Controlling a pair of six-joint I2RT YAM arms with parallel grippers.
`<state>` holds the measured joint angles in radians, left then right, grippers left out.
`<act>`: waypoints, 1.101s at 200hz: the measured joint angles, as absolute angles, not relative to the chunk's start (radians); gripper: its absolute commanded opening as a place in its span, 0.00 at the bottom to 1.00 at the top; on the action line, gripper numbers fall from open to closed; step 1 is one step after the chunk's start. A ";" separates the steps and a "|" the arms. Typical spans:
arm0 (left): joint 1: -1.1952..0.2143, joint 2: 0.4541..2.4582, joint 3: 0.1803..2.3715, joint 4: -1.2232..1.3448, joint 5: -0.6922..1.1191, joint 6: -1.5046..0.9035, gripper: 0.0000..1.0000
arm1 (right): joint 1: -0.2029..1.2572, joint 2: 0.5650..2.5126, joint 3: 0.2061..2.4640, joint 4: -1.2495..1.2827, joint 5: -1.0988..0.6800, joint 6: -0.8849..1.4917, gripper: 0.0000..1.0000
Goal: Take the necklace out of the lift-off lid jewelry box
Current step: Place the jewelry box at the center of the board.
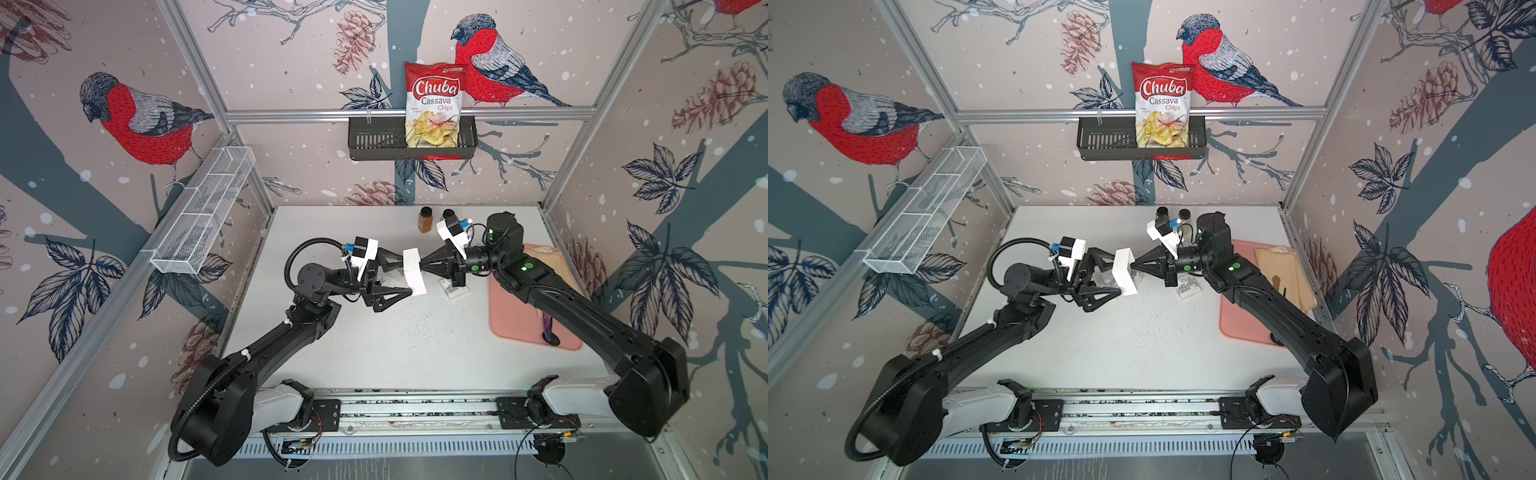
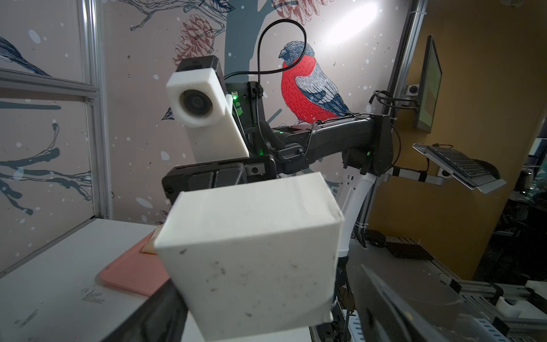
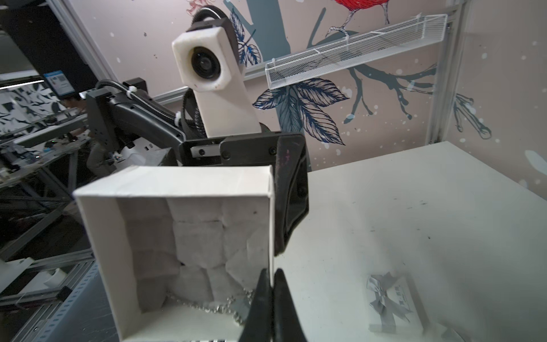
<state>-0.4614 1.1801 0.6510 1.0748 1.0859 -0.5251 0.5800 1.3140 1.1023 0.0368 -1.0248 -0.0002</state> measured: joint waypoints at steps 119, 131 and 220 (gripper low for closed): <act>-0.331 0.939 0.578 0.670 0.551 -0.333 0.89 | 0.740 1.545 1.132 -0.429 -0.157 0.103 0.00; -0.325 0.923 0.567 0.659 0.499 -0.333 0.89 | 0.753 1.579 1.120 -0.463 -0.128 0.109 0.00; -0.285 0.893 0.492 0.591 0.397 -0.334 0.89 | 0.778 1.696 1.090 -0.551 -0.080 0.155 0.08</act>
<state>-0.2852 0.8932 0.4919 0.5907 0.3973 -0.3344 0.7776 1.6962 1.0904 -0.5507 -0.0799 0.1551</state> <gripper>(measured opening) 0.891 0.063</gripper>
